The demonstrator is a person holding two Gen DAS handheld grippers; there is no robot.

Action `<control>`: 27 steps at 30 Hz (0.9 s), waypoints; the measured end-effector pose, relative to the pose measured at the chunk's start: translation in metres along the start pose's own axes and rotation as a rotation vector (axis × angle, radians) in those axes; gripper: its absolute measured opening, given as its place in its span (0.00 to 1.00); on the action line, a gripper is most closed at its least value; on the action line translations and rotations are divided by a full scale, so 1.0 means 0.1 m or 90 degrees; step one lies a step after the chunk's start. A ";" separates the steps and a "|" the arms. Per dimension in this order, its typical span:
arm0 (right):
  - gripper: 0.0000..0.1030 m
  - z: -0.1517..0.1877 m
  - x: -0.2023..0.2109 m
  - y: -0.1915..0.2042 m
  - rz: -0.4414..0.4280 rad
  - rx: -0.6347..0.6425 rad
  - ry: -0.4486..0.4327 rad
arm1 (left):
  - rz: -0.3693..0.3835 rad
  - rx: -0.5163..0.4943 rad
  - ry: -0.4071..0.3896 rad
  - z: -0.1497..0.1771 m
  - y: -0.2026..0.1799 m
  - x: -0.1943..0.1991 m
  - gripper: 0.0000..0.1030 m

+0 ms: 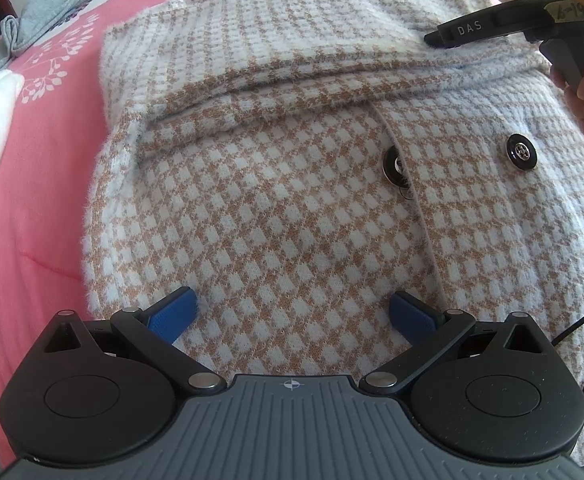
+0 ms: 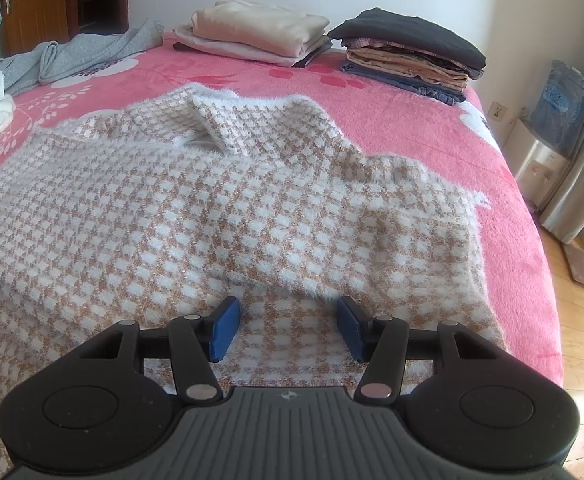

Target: Fold clothes

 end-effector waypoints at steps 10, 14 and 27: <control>0.55 0.00 0.00 0.00 0.001 0.001 -0.001 | -0.002 0.002 -0.001 0.08 0.08 0.10 1.00; 0.55 0.00 0.00 0.00 0.001 0.002 -0.001 | -0.003 0.003 0.000 0.06 0.07 0.12 1.00; 0.55 0.01 0.00 0.00 0.003 0.002 -0.002 | -0.003 0.005 0.000 -0.13 0.14 0.11 1.00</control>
Point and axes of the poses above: each gripper's, at about its wrist camera, not at the fingertips, and x roughly against the way its jaws point, y to its left, z to its underside, the point moved 2 cm from there along -x, roughly the way its jaws point, and after that the axes turned 1 degree about -x, right-handed, at the moved point
